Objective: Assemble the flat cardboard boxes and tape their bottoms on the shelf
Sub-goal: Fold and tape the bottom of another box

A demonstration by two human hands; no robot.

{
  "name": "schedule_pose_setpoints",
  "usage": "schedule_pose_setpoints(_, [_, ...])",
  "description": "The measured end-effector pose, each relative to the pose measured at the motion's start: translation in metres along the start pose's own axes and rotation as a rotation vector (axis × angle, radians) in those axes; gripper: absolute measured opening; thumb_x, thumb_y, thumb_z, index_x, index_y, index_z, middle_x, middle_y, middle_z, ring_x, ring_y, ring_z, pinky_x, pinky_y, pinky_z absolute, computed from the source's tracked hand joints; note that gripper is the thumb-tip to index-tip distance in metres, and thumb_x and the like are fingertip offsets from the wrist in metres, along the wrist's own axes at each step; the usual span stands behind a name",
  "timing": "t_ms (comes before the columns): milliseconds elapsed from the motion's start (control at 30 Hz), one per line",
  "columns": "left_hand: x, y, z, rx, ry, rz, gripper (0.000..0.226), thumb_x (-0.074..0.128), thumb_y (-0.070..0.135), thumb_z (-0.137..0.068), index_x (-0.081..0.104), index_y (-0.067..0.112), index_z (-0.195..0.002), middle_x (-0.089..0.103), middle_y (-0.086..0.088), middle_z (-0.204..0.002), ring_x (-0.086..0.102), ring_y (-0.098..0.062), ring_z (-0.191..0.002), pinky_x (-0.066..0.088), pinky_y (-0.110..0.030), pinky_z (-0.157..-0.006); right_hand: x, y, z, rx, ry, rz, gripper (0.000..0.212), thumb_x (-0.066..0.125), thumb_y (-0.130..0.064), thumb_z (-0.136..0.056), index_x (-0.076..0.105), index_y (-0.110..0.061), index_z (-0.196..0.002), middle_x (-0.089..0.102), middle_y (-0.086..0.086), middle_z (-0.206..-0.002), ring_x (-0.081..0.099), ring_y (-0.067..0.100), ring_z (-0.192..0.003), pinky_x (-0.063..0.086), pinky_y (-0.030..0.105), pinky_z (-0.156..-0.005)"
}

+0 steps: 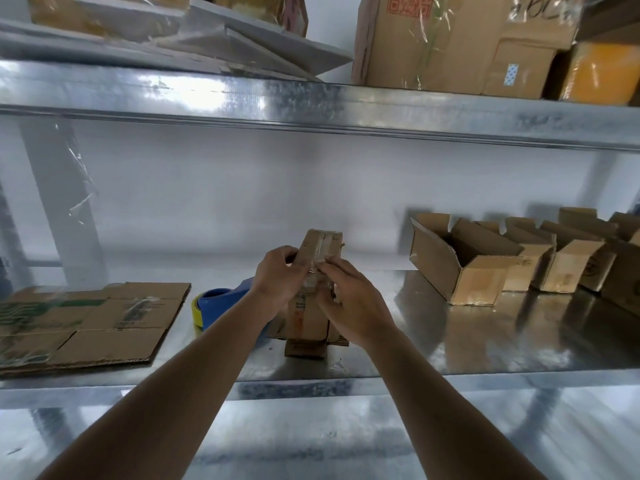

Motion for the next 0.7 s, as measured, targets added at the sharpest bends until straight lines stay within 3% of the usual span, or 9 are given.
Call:
schedule_pose_setpoints(133, [-0.001, 0.001, -0.003, 0.016, -0.069, -0.033, 0.041, 0.056, 0.041, -0.104, 0.061, 0.019, -0.070, 0.054, 0.005, -0.061, 0.049, -0.019, -0.064, 0.041, -0.034, -0.066, -0.007, -0.008, -0.002, -0.019, 0.027, 0.090, 0.036, 0.049, -0.032, -0.107, 0.061, -0.023, -0.140, 0.059, -0.005, -0.144, 0.055, 0.018, -0.126, 0.052, 0.033, -0.100])
schedule_pose_setpoints(200, [-0.005, -0.001, -0.006, 0.004, -0.114, -0.028, 0.031, 0.056, 0.036, -0.104, 0.070, 0.017, -0.085, 0.066, 0.006, -0.073, 0.061, -0.021, -0.071, 0.049, -0.037, -0.071, -0.011, -0.012, -0.003, -0.008, 0.036, 0.135, 0.035, 0.051, -0.031, -0.107, 0.061, -0.022, -0.139, 0.061, -0.003, -0.142, 0.055, 0.020, -0.125, 0.049, 0.033, -0.100])
schedule_pose_setpoints(267, [-0.010, -0.004, -0.010, -0.030, -0.128, -0.007, 0.018, 0.057, 0.025, -0.103, 0.073, 0.019, -0.108, 0.074, 0.004, -0.096, 0.071, -0.019, -0.090, 0.058, -0.038, -0.086, -0.012, -0.014, -0.003, 0.020, 0.056, 0.173, 0.033, 0.054, -0.035, -0.105, 0.063, -0.024, -0.135, 0.067, -0.002, -0.133, 0.058, 0.021, -0.120, 0.051, 0.035, -0.099])
schedule_pose_setpoints(300, [-0.013, -0.005, -0.013, -0.034, -0.126, 0.003, 0.023, 0.057, 0.020, -0.102, 0.073, 0.019, -0.119, 0.074, 0.002, -0.105, 0.071, -0.016, -0.095, 0.059, -0.036, -0.090, -0.012, -0.017, -0.004, 0.027, 0.064, 0.193, 0.032, 0.056, -0.038, -0.103, 0.064, -0.025, -0.132, 0.069, -0.003, -0.128, 0.060, 0.021, -0.117, 0.053, 0.038, -0.098])
schedule_pose_setpoints(400, [-0.020, -0.001, -0.016, -0.009, -0.185, 0.029, 0.027, 0.058, 0.014, -0.103, 0.072, 0.017, -0.126, 0.072, 0.002, -0.117, 0.067, -0.010, -0.103, 0.054, -0.020, -0.085, -0.012, -0.025, -0.004, -0.061, 0.160, 0.241, 0.033, 0.053, -0.049, -0.103, 0.071, -0.027, -0.119, 0.074, -0.006, -0.117, 0.065, 0.019, -0.109, 0.055, 0.041, -0.093])
schedule_pose_setpoints(467, [-0.021, -0.001, -0.018, -0.013, -0.271, 0.058, 0.028, 0.055, 0.011, -0.104, 0.074, 0.018, -0.123, 0.073, 0.001, -0.118, 0.068, -0.013, -0.108, 0.055, -0.025, -0.093, -0.020, -0.027, -0.002, -0.147, 0.271, 0.244, 0.035, 0.050, -0.050, -0.106, 0.076, -0.027, -0.111, 0.076, -0.010, -0.111, 0.066, 0.015, -0.104, 0.052, 0.038, -0.093])
schedule_pose_setpoints(567, [-0.019, 0.000, -0.019, -0.008, -0.376, 0.099, 0.033, 0.049, 0.005, -0.107, 0.077, 0.018, -0.119, 0.076, -0.002, -0.114, 0.071, -0.019, -0.108, 0.056, -0.038, -0.101, -0.034, -0.013, 0.001, -0.035, 0.313, 0.360, 0.044, 0.038, -0.047, -0.109, 0.078, -0.027, -0.112, 0.070, -0.008, -0.131, 0.059, 0.018, -0.122, 0.042, 0.042, -0.107])
schedule_pose_setpoints(633, [-0.014, 0.004, -0.019, 0.025, -0.403, 0.074, 0.036, 0.045, 0.005, -0.108, 0.076, 0.018, -0.120, 0.076, -0.002, -0.114, 0.072, -0.019, -0.106, 0.057, -0.036, -0.099, -0.039, -0.001, 0.003, 0.074, 0.218, 0.396, 0.054, 0.026, -0.049, -0.109, 0.074, -0.026, -0.122, 0.065, -0.002, -0.140, 0.052, 0.023, -0.136, 0.031, 0.047, -0.121])
schedule_pose_setpoints(700, [-0.008, 0.009, -0.020, 0.072, -0.418, -0.002, 0.038, 0.041, 0.005, -0.109, 0.075, 0.017, -0.121, 0.075, 0.000, -0.113, 0.072, -0.016, -0.104, 0.058, -0.028, -0.092, -0.041, 0.009, 0.007, 0.134, 0.125, 0.441, 0.058, 0.018, -0.051, -0.109, 0.068, -0.028, -0.131, 0.065, -0.002, -0.140, 0.049, 0.022, -0.140, 0.025, 0.048, -0.125])
Point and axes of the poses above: each hand's wrist, its own z-axis away from the middle knuckle, its own x-axis out of the palm, y = z × x, the point moved 2 cm from there along -z, towards the middle knuckle
